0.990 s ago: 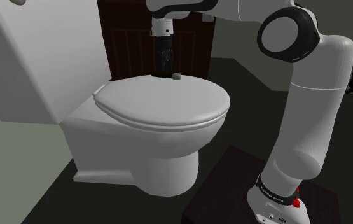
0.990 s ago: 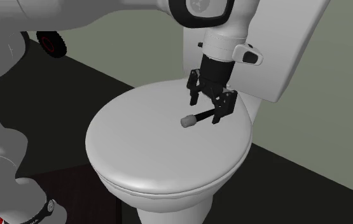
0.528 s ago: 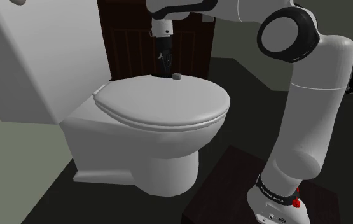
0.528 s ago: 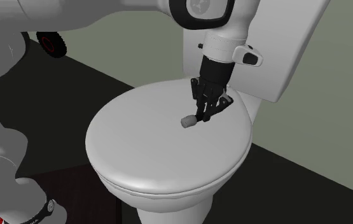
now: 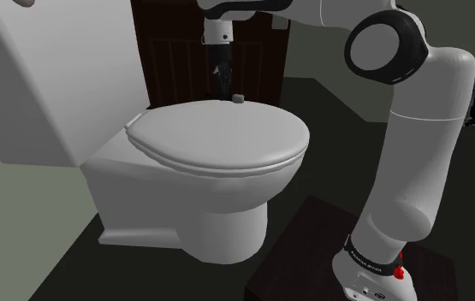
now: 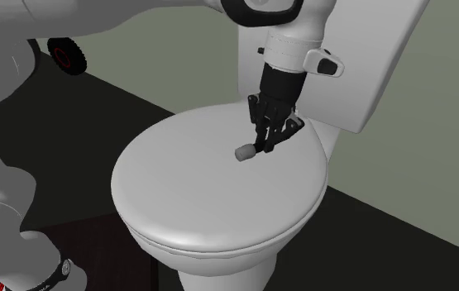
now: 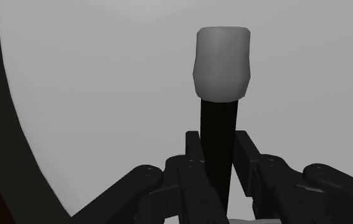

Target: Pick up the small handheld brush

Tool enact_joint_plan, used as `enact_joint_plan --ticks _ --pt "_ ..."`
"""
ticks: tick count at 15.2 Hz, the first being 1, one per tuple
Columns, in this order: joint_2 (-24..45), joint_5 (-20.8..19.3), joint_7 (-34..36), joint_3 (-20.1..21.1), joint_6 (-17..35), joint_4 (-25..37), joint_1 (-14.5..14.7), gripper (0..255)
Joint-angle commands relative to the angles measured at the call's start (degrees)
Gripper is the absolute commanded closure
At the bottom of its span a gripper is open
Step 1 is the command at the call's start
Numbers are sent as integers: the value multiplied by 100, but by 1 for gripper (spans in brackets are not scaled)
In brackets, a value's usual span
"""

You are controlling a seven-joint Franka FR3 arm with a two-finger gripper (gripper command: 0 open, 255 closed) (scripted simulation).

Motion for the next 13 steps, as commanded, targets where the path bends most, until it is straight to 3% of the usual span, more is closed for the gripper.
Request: enact_joint_plan --ticks 1,11,13 --pt "63 5 -1 -2 -188 249 -6 255" --pt "497 44 2 -11 -1179 1673 -42 255" --pt "505 45 2 -10 -1195 1698 -43 255"
